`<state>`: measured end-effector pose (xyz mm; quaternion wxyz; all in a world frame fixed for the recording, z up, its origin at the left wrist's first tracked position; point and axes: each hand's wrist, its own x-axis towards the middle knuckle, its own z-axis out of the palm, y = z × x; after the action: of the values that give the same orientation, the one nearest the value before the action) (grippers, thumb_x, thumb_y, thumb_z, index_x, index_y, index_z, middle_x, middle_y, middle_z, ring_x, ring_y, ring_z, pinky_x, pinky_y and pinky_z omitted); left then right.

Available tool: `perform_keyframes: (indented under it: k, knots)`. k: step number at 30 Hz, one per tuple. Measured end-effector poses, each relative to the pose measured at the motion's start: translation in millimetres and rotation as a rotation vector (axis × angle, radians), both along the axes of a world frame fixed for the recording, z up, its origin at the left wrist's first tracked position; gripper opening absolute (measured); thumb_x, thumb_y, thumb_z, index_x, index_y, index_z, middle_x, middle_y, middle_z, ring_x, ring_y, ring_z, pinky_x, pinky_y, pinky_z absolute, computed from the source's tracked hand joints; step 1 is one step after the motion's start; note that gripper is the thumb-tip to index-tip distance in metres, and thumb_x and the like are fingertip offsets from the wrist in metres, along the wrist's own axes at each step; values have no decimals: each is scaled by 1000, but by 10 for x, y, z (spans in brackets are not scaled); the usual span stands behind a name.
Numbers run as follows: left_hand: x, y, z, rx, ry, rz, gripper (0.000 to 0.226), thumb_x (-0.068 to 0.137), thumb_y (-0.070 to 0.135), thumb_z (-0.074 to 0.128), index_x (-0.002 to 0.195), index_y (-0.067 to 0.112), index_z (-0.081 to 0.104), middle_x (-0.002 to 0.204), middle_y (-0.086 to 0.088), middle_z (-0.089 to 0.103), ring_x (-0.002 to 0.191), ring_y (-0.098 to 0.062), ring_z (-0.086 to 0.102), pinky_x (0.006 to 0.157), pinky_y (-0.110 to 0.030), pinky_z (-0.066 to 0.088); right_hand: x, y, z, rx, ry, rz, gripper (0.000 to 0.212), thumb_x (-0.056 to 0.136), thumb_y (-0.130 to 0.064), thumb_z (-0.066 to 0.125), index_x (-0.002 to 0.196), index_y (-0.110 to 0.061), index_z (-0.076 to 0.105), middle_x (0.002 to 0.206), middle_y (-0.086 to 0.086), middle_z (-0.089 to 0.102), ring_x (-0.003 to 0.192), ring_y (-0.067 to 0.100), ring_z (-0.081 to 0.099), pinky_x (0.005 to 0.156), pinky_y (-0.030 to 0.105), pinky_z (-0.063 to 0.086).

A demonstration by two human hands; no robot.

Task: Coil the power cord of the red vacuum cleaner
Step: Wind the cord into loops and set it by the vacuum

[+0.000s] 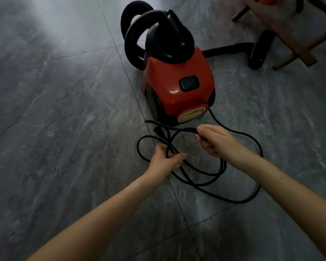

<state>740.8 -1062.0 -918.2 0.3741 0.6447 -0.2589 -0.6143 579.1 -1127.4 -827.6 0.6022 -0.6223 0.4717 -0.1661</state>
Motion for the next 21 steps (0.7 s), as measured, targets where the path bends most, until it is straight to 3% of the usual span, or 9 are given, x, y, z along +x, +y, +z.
perform_keyframes:
  k: [4,8,11,15,21]
  knots:
    - [-74,-26,-42,15,-5,22,75,80,26,79,137,16,32,110,-8,65,92,-18,72,91,-40,57,-37,-25,-62,19,-14,-12,33,105,-22,34,76,-12,48,52,-10,33,42,7,24,38,19,20]
    - [-140,-58,-43,26,-3,38,67,87,18,70,141,19,31,112,-7,61,99,-21,65,91,-38,56,-73,-40,-117,41,-38,-21,34,105,-22,34,75,-13,48,51,-10,33,42,6,24,38,18,20]
    - [-180,-75,-22,5,70,68,55,90,13,66,133,30,35,111,-6,59,101,-18,62,92,-35,53,-100,-61,-136,58,-60,-37,35,105,-22,33,74,-14,48,51,-10,32,42,7,24,38,18,20]
    - [-236,-106,-38,54,47,150,51,95,15,55,141,17,32,113,-4,60,103,-21,64,97,-40,53,-120,-84,-129,58,-68,-71,36,105,-21,33,73,-13,47,49,-11,32,41,7,23,37,18,20]
    - [-281,-181,21,28,99,195,63,98,13,52,150,22,18,107,1,58,94,-16,62,85,-31,53,-140,-113,-109,66,-86,-96,35,105,-21,33,73,-13,47,49,-10,31,40,6,23,37,18,19]
